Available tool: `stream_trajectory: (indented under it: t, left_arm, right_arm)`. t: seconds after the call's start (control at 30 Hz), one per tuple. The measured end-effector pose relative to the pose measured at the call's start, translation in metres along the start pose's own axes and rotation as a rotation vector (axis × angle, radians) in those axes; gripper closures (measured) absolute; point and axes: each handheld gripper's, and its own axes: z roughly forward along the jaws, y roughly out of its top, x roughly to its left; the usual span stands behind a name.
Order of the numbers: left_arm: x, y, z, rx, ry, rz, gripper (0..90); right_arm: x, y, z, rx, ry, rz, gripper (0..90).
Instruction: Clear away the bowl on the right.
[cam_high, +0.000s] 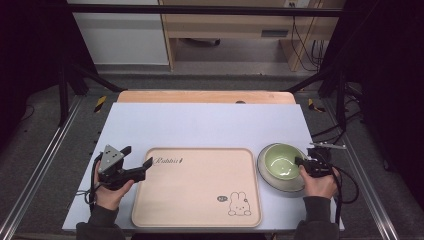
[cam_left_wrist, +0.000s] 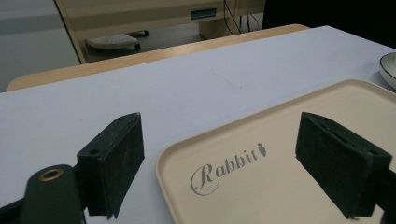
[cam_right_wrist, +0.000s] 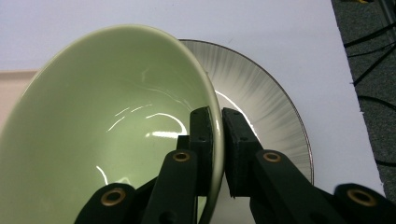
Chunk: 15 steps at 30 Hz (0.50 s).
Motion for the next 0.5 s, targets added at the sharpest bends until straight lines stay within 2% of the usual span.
stream_trajectory:
  t: [0.5]
  left_arm:
    - [0.0009,0.0001,-0.0004,0.001,0.003,-0.001,14.9]
  right_arm:
    - [0.0065,0.0016,-0.0042,0.004,-0.003,-0.033,83.0]
